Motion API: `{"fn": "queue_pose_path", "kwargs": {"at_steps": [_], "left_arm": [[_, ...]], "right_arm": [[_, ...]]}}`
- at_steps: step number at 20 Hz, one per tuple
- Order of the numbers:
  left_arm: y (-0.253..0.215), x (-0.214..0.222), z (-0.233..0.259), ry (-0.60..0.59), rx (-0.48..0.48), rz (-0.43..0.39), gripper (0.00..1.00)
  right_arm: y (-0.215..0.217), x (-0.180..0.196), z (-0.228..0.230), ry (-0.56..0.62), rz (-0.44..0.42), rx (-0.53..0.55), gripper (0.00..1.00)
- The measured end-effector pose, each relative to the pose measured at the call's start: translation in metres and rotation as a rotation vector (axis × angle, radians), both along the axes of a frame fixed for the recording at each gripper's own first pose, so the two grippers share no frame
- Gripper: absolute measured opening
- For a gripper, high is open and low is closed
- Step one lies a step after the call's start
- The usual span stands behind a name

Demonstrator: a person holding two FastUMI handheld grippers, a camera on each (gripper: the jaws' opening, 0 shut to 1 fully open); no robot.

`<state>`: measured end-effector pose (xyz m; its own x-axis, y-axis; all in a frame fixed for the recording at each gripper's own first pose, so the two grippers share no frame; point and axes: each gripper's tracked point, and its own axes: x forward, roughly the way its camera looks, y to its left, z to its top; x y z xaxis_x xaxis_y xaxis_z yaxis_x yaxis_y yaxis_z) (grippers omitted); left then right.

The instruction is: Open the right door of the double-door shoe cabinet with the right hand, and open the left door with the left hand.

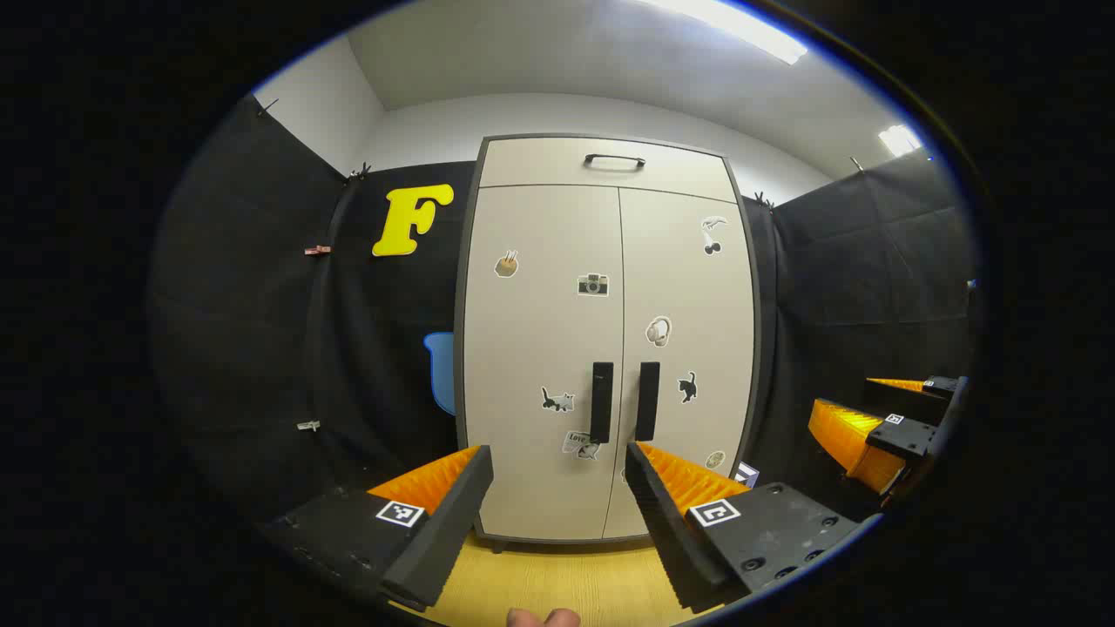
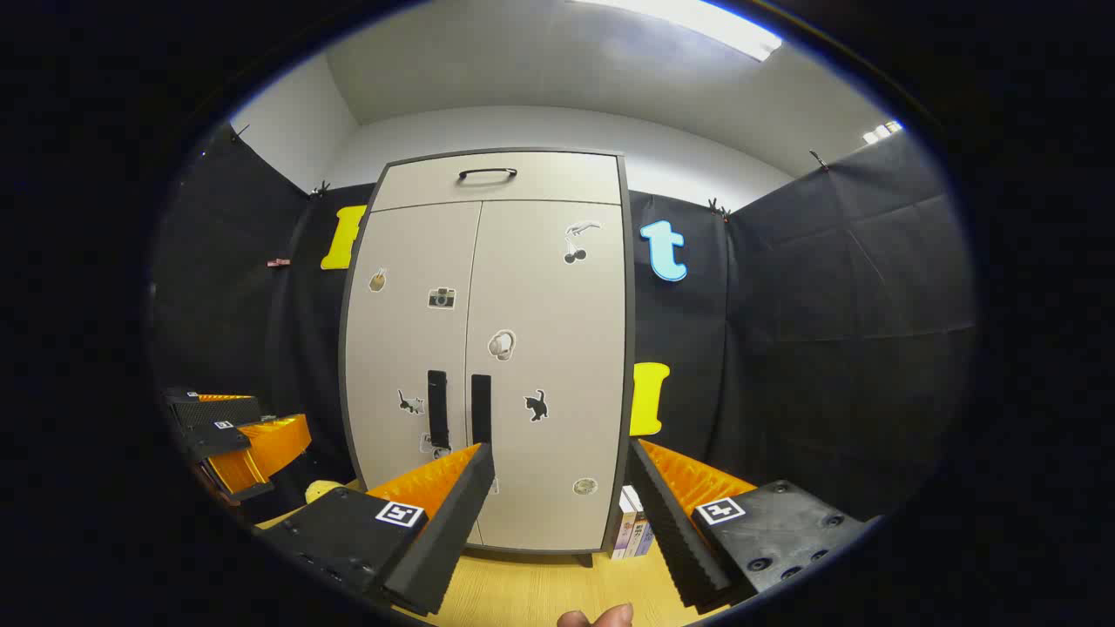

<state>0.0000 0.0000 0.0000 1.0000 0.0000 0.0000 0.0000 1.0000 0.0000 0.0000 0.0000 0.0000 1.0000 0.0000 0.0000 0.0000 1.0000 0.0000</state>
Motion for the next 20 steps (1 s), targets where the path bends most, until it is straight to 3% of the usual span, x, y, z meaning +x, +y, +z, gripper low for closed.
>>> {"fn": "queue_pose_path", "kwargs": {"at_steps": [14,20], "left_arm": [[0.008,0.005,0.001,-0.004,-0.001,0.003,0.95],[0.013,0.007,-0.001,0.000,0.006,-0.001,0.95]], "right_arm": [[0.011,0.003,0.003,-0.002,0.015,0.003,0.97],[0.024,0.023,0.010,-0.025,0.048,-0.005,0.97]]}}
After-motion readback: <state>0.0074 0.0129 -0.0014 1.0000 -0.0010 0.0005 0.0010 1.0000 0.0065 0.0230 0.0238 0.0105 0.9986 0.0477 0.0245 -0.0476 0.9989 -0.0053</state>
